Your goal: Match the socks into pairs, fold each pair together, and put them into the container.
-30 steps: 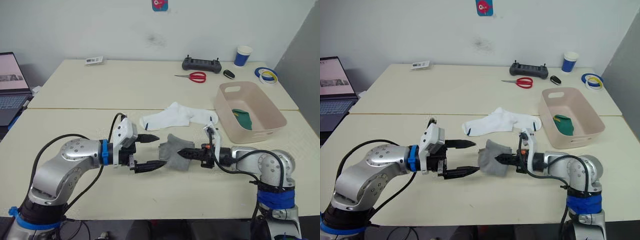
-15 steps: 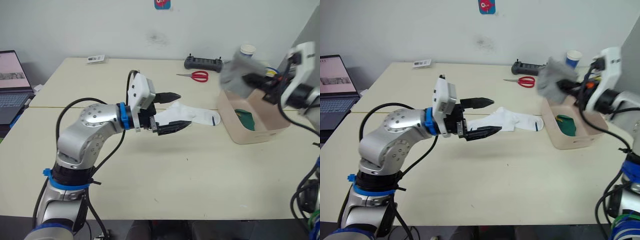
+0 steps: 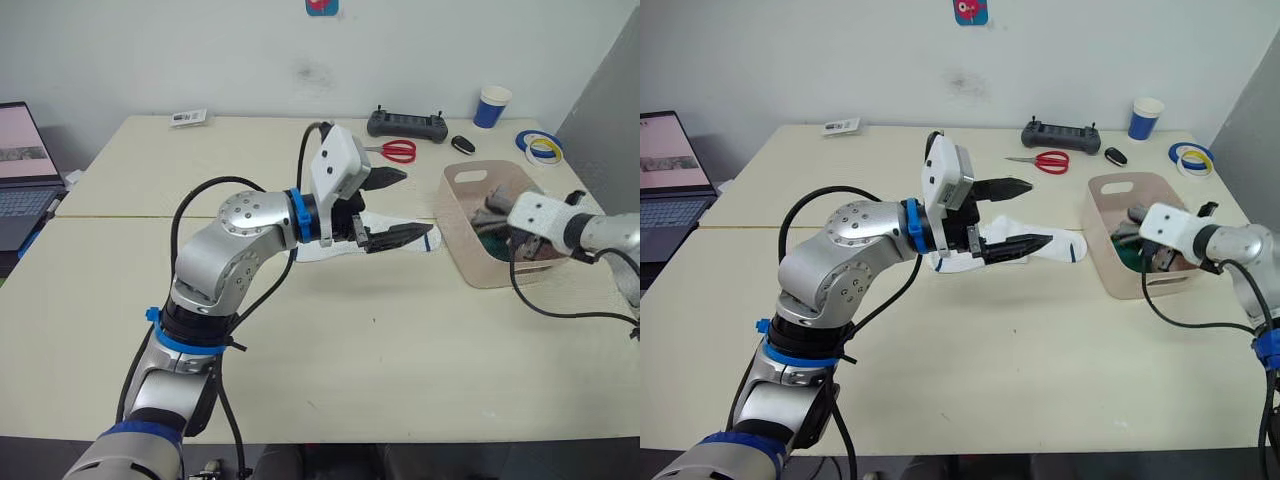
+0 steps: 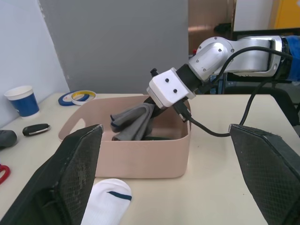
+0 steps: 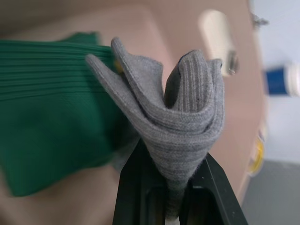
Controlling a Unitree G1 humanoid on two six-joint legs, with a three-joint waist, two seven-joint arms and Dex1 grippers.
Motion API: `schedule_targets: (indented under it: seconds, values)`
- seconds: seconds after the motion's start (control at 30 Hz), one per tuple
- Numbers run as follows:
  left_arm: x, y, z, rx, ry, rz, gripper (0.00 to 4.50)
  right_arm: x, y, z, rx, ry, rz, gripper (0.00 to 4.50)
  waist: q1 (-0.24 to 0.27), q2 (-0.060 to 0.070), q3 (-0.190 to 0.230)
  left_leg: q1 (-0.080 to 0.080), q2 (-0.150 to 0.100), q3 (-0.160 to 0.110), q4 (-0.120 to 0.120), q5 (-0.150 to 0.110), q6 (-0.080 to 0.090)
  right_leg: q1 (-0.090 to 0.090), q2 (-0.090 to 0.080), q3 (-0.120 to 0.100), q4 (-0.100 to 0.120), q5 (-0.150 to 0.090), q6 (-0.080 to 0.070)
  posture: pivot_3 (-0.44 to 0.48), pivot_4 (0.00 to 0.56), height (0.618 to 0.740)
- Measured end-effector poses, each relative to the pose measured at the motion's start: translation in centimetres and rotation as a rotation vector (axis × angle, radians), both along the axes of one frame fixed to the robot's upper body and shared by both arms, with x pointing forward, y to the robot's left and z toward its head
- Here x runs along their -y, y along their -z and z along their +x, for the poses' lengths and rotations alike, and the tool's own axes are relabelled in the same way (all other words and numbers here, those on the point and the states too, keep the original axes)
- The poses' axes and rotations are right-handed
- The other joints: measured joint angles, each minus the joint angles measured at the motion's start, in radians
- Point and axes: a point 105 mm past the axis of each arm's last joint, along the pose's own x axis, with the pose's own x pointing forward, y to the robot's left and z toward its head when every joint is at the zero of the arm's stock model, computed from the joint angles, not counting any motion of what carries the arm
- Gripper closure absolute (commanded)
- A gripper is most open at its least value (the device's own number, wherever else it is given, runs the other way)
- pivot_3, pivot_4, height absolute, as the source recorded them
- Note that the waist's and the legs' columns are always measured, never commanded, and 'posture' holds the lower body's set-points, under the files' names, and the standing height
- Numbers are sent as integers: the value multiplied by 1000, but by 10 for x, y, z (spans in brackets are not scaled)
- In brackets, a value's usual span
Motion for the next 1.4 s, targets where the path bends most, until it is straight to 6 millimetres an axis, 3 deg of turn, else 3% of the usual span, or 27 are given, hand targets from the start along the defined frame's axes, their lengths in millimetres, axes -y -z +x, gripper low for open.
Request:
schedule_targets:
  seconds: [0.27,0.4,0.6,0.73,0.87,1.0,1.13,1.3,1.4]
  values:
    - [-3,4,1,1,-6,28,0,-15,7,-12,-191,-132,-37,1489,12,0,0,1,0,-1,1,0,0,2,0,-1,0,0,-1,0,150,740]
    - [-5,9,1,-10,-5,35,0,-19,-4,-14,-236,-172,-55,92,12,0,0,2,0,-1,1,0,0,2,0,-1,1,0,-1,0,150,740]
    - [-9,10,3,-5,-8,52,0,-21,-28,-15,-258,-192,-75,22,14,0,0,2,0,-1,1,0,0,2,-1,-1,1,0,-1,0,150,740]
    - [-16,13,7,4,-26,74,0,-9,-49,-16,-254,-154,-93,22,15,0,0,2,0,-1,1,0,0,2,-1,-1,1,1,-1,0,150,740]
    - [-31,24,13,-14,-69,113,0,3,-74,-15,-225,-99,-55,22,13,1,0,3,0,-1,1,0,0,2,-1,-1,1,1,-1,0,150,740]
    - [-52,34,20,-42,-143,135,0,-3,-101,-18,-174,-104,80,22,13,1,0,3,1,-1,1,0,1,2,-1,-1,2,0,-2,0,150,740]
    - [-76,46,24,-67,-223,160,0,-42,-102,-20,-141,-207,268,22,11,1,0,4,2,-2,1,0,1,3,-1,-1,4,0,-2,0,150,740]
    - [-107,73,25,-123,-343,175,0,-93,-56,-32,-230,-273,543,22,17,1,0,3,2,-5,4,0,0,1,-1,-2,11,-1,-3,0,150,740]
    - [-123,77,21,-130,-439,122,0,-126,-41,-42,-162,-277,715,22,17,1,0,3,2,-6,7,-1,1,2,-1,-2,14,-1,-3,0,150,740]
